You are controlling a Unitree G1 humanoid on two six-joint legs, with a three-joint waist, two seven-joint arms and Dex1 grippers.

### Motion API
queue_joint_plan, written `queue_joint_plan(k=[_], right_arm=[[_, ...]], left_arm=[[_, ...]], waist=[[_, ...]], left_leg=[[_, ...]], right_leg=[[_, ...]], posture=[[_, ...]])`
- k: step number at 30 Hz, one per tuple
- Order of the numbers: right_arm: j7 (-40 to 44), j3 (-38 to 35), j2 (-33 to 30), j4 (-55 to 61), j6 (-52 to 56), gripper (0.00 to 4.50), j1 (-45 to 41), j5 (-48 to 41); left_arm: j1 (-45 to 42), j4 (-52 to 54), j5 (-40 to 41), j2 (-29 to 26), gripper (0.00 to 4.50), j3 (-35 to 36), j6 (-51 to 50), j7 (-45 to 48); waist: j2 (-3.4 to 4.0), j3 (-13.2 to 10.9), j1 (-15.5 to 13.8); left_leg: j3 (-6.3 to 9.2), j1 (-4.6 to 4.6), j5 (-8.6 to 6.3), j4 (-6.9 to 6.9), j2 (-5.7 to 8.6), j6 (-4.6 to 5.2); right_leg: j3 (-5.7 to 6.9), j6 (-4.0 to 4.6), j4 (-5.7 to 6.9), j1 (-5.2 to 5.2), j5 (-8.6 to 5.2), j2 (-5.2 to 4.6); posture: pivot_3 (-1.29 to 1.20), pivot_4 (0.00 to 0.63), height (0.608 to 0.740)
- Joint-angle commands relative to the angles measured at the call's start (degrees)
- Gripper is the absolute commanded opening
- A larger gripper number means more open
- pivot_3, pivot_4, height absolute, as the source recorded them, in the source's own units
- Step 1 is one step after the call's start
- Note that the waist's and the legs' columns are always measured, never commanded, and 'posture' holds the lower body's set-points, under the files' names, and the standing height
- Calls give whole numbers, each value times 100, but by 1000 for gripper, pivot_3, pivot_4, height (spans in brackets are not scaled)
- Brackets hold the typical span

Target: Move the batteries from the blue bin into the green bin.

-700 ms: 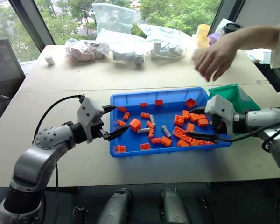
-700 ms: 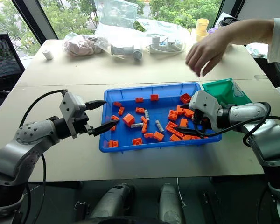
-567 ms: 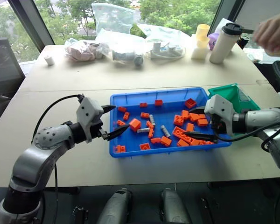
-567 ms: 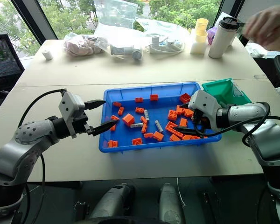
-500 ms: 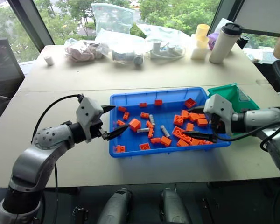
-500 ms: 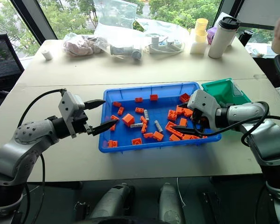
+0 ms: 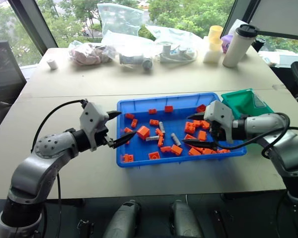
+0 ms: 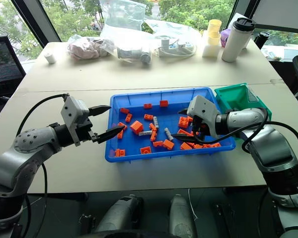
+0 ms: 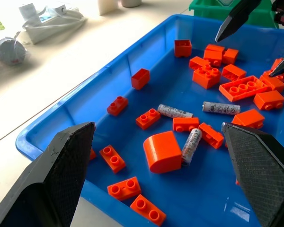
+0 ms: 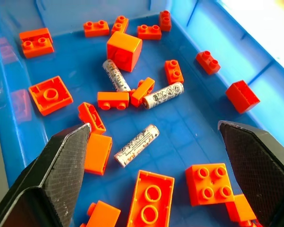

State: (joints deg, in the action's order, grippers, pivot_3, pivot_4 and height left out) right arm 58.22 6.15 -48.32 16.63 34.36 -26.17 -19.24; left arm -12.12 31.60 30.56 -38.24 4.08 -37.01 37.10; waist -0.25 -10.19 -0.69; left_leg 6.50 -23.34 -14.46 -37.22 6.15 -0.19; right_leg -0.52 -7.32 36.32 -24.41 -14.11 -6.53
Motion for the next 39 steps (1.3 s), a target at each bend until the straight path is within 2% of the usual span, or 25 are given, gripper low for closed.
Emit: queue_joint_plan(k=[1,6,12,16,26,29,36,37,39], right_arm=[[-153,362,359,-121,-56,4464,-401,210],[-170,1147,927,-413,172,4464,-1026,571],[-19,1723,1211,-643,101,4464,-1341,918],[200,2310,1693,-1242,-77,4464,-1666,1206],[344,2684,2071,-2355,-563,4464,-1989,1896],[384,2752,2103,-2537,-622,3670,-2088,2084],[535,2652,2174,-2419,-623,219,-2113,2169],[537,2609,2181,-2357,-605,36,-2114,2155],[504,2463,2172,-2192,-490,56,-2146,2100]], left_arm=[[-121,100,9,-39,4500,145,59,-23],[-123,115,-8,-36,4500,147,28,-67],[-68,180,14,-41,4500,198,-1,-140],[87,348,11,1,4500,209,-20,-264],[232,488,0,47,4500,178,-30,-441],[298,521,-26,46,4500,206,-7,-494],[374,531,-3,-28,4500,242,31,-439],[388,525,7,-64,4500,246,42,-385],[388,510,44,-123,4500,241,64,-269]], waist=[[0,0,12],[0,0,25],[0,0,0],[0,0,63],[0,0,140],[0,1,143],[0,2,140],[0,2,141],[0,1,143]], left_leg=[[0,0,1,0,0,-1],[0,0,12,2,-2,-21],[1,-1,13,1,1,-22],[1,0,13,2,-1,-22],[4,0,15,6,0,-26],[4,0,15,7,0,-26],[5,0,15,7,0,-26],[5,0,15,7,0,-26],[5,0,15,7,0,-26]], right_leg=[[0,0,0,-1,0,0],[-1,3,2,-5,2,2],[-1,3,0,-4,2,2],[-1,3,1,-6,2,4],[-2,3,3,-10,2,7],[-2,3,4,-11,2,8],[-2,3,4,-10,2,8],[-2,3,4,-10,2,8],[-3,3,4,-11,2,8]], posture=[[0,150,740],[0,150,740],[0,150,740],[0,150,740],[0,150,740],[0,150,740],[0,150,740],[0,150,740],[0,150,740]])
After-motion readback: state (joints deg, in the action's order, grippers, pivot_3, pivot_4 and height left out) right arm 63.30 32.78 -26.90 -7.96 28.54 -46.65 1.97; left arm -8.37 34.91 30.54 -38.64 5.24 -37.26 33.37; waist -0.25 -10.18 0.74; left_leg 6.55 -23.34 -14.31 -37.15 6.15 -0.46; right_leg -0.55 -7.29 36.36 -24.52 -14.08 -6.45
